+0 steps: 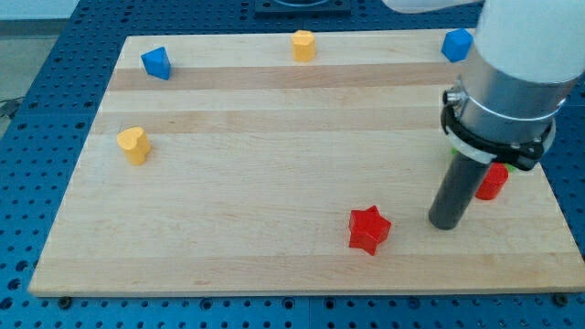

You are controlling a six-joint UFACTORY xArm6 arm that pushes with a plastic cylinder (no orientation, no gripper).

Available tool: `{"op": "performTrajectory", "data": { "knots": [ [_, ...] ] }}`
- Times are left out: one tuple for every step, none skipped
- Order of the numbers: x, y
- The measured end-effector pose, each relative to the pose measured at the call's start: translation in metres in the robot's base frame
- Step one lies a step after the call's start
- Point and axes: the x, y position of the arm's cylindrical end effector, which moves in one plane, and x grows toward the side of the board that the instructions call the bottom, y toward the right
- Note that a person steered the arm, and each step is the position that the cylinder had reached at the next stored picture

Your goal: Slide the red star to the bottom center of the board

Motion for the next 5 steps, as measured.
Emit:
{"op": "performTrajectory", "data": {
  "knots": [
    [0.001, -0.005],
    [0.009, -0.067],
    [-0.007, -0.132],
    [-0.035, -0.193],
    [-0.051, -0.199]
  ]
}}
